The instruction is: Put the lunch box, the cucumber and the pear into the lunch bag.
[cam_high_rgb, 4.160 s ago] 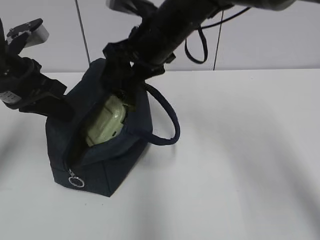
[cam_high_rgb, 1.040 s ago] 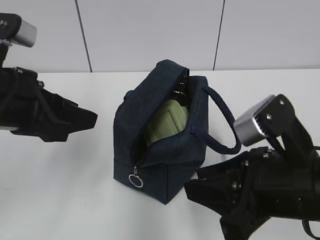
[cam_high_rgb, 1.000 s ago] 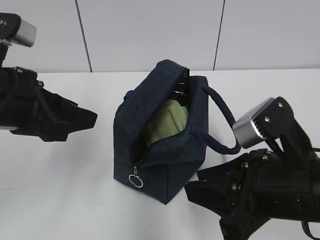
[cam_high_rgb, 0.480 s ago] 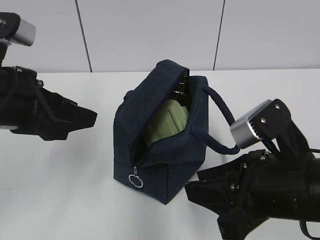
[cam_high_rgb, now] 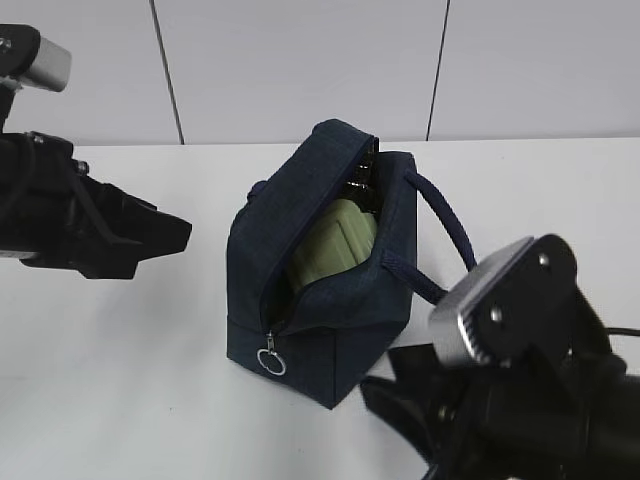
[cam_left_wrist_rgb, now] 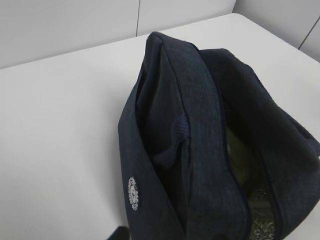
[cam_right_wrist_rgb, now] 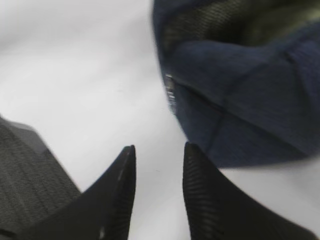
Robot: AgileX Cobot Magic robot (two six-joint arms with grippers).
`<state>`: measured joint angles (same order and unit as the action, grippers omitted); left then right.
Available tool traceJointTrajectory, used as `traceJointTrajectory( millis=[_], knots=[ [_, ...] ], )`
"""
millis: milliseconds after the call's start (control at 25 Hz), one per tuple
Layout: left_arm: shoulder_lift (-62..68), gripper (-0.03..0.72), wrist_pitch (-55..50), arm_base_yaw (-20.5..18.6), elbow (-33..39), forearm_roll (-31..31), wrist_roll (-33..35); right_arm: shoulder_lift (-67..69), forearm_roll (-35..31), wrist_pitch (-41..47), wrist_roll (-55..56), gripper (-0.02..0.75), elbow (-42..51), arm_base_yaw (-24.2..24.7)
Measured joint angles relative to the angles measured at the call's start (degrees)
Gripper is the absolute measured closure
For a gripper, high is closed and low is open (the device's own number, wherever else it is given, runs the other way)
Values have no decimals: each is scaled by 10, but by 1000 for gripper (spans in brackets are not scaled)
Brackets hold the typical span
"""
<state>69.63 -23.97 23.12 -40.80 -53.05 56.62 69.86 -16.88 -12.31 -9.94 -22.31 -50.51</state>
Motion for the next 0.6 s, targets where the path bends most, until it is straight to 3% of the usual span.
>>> traceJointTrajectory(
  millis=[40,80,160,440,600],
  knots=[
    [0,377,0,0,0,0,0,7,117,-25,87,478,8,-7],
    [0,377,0,0,0,0,0,18,187,-40,158,481,9,-10],
    [0,379,0,0,0,0,0,49,226,-47,205,488,3,-12],
    [0,379,0,0,0,0,0,212,210,-149,207,489,-44,-12],
    [0,379,0,0,0,0,0,290,149,-192,169,489,-70,-12]
  ],
)
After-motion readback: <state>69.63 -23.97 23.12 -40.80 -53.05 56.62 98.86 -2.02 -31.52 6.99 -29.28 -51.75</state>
